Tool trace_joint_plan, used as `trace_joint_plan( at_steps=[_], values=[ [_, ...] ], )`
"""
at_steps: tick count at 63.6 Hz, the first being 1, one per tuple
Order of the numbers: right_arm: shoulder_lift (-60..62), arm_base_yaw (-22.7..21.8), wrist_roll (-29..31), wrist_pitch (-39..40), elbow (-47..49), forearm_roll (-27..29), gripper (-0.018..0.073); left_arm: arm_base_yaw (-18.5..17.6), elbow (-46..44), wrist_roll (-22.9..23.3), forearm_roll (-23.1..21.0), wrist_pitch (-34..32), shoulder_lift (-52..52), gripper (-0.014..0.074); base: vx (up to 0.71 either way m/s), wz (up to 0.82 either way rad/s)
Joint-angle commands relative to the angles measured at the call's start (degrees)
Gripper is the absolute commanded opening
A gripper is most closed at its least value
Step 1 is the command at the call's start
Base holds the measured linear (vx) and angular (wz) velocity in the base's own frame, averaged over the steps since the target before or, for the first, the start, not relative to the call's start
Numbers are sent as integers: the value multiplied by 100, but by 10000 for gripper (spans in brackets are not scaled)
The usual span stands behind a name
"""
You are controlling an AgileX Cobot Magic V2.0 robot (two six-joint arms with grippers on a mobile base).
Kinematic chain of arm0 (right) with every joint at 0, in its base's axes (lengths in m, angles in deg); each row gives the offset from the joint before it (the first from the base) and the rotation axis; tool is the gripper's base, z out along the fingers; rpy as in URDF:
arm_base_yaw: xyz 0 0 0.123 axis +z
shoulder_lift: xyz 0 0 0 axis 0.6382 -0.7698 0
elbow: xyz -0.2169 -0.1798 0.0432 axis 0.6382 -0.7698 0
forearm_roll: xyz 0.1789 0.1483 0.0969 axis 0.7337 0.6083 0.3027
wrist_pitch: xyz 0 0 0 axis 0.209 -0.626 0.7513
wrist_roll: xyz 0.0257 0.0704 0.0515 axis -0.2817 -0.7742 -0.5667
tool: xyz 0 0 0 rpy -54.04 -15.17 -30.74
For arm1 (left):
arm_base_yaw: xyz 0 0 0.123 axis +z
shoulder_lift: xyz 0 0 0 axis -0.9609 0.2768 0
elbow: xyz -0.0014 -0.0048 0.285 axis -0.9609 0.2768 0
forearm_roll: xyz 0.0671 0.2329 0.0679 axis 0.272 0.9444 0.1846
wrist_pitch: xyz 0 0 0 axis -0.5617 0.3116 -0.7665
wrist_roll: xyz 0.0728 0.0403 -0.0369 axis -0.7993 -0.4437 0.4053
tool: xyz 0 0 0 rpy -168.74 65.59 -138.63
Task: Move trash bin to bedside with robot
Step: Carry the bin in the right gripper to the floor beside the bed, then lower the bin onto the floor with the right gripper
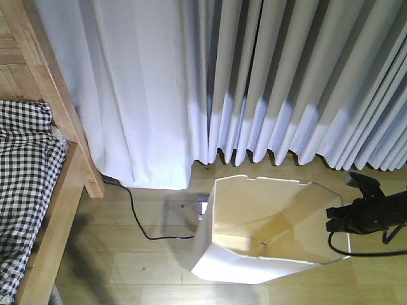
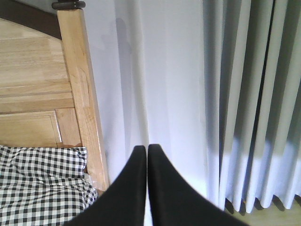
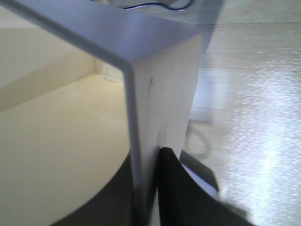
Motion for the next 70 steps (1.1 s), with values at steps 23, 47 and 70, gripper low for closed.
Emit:
trace_joint_plan(
  at_steps=[23,47,70],
  values=[
    [-988,391,-2145,-300,2040,-1474,-5,6,-138,20,-7,-422,-32,-6,0,0],
    [-2507,1067,-2941,-309,3992,-1800,-5,6,-138,20,-7,-422,-32,-6,0,0],
    [-3878,1242,-3697,-810,5735,-2387,-2,6,-138,20,-7,-422,-32,-6,0,0]
  ],
)
